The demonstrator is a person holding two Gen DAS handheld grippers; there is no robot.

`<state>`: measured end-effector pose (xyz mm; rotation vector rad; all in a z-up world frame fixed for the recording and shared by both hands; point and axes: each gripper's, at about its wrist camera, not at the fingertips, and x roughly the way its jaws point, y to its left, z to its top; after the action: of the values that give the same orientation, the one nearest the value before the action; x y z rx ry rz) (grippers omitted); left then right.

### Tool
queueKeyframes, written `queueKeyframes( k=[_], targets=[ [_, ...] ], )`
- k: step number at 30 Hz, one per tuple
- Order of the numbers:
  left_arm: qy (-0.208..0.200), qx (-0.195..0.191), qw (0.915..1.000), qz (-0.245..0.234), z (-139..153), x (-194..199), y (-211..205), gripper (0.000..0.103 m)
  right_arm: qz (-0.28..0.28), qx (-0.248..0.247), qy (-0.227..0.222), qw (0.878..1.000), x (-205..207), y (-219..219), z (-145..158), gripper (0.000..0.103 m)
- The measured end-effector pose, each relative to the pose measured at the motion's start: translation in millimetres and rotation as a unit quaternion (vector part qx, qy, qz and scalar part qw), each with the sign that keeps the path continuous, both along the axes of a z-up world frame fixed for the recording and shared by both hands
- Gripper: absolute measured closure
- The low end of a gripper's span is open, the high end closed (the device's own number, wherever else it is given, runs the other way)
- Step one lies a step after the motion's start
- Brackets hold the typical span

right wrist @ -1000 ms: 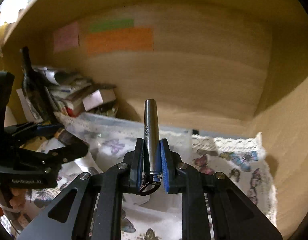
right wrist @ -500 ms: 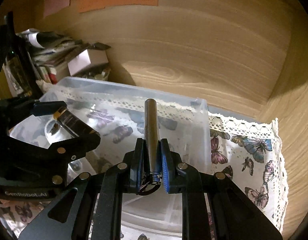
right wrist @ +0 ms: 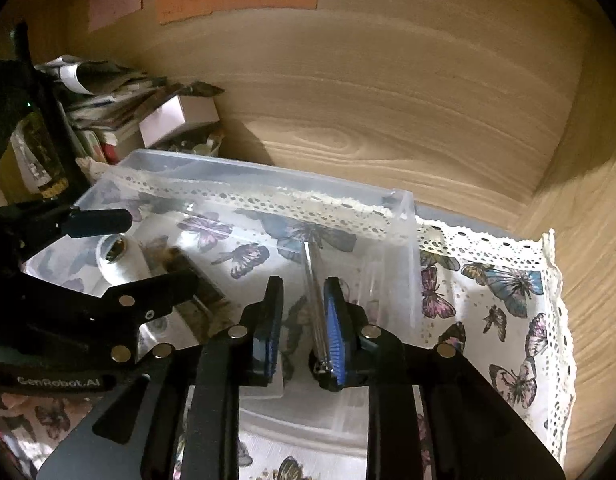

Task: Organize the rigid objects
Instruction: 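Withdraw both open tools from the box toward the cloth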

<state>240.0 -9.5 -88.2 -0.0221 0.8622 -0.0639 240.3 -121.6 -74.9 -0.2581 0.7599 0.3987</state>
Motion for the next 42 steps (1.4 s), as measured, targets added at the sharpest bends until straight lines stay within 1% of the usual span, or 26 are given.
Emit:
queueKeyframes(
  k=[1, 4, 6, 8, 9, 10, 12, 14, 18, 21, 24, 27, 31, 34, 35, 36, 38, 42],
  targets=[
    [-0.005, -0.001, 1.0000, 0.003, 3.6, -3.5, 0.7, 0.013, 0.000, 0.002, -0.002, 1.000, -1.5, -1.0, 2.1, 0.081],
    [-0.022, -0.007, 0.9997, 0.003, 13.4, -12.9, 2.2, 0.010, -0.002, 0.018, -0.017, 1.000, -12.5, -8.4, 15.0, 0.072],
    [-0.034, -0.005, 0.9994, 0.002, 21.3, -21.6, 2.4, 0.010, -0.004, 0.025, -0.029, 0.999, -20.8, -12.3, 23.7, 0.065],
    [-0.046, -0.001, 0.9989, 0.001, 31.0, -33.5, 3.0, 0.009, -0.005, 0.035, -0.044, 0.998, -30.7, -17.7, 34.3, 0.055],
    [-0.052, 0.000, 0.9986, 0.000, 35.4, -39.0, 3.8, 0.008, -0.005, 0.038, -0.050, 0.998, -35.1, -19.4, 38.4, 0.052],
    [-0.057, 0.000, 0.9984, 0.001, 39.1, -43.9, 4.8, 0.007, -0.004, 0.042, -0.059, 0.997, -42.0, -22.3, 43.8, 0.049],
    [-0.074, 0.001, 0.9973, 0.004, 48.1, -58.6, 9.2, 0.002, -0.004, 0.046, -0.072, 0.996, -53.2, -26.6, 51.1, 0.043],
    [-0.090, 0.003, 0.9959, 0.010, 56.3, -74.5, 14.6, 0.001, -0.003, 0.050, -0.086, 0.995, -67.0, -31.5, 57.8, 0.039],
    [-0.098, 0.013, 0.9950, 0.014, 59.9, -95.2, 22.1, 0.001, 0.000, 0.046, -0.101, 0.994, -90.1, -37.0, 61.2, 0.032],
    [-0.090, 0.014, 0.9956, 0.022, 52.0, -107.5, 27.7, 0.001, -0.001, 0.038, -0.104, 0.994, -104.4, -41.2, 56.3, 0.030],
    [-0.074, 0.012, 0.9968, 0.029, 39.0, -117.2, 31.5, 0.001, -0.001, 0.035, -0.095, 0.995, -113.3, -46.9, 45.7, 0.030],
    [-0.051, 0.009, 0.9982, 0.031, 22.2, -123.0, 35.7, 0.001, -0.005, 0.032, -0.075, 0.997, -117.0, -53.2, 31.3, 0.030],
    [-0.008, 0.003, 0.9995, 0.029, -4.7, -131.2, 35.0, 0.001, -0.014, 0.031, -0.041, 0.999, -119.8, -62.8, 8.0, 0.030],
    [-0.002, 0.000, 0.9997, 0.023, -16.1, -142.0, 29.5, 0.001, -0.020, 0.029, -0.021, 0.999, -121.9, -69.9, -6.9, 0.030],
    [-0.005, 0.003, 0.9998, 0.019, -18.2, -145.7, 26.4, 0.003, -0.022, 0.029, -0.018, 0.999, -123.8, -71.3, -10.0, 0.030],
    [-0.006, 0.007, 0.9999, 0.013, -20.2, -148.6, 23.1, 0.010, -0.023, 0.027, -0.009, 0.999, -123.9, -73.4, -15.2, 0.030],
    [0.002, 0.020, 0.9998, 0.002, -25.0, -150.9, 15.7, 0.016, -0.022, 0.028, 0.005, 0.999, -124.5, -75.4, -21.9, 0.030],
    [0.031, 0.021, 0.9992, -0.014, -38.5, -147.3, 7.0, 0.016, -0.016, 0.023, 0.026, 0.999, -123.9, -73.2, -32.5, 0.030]
  ],
)
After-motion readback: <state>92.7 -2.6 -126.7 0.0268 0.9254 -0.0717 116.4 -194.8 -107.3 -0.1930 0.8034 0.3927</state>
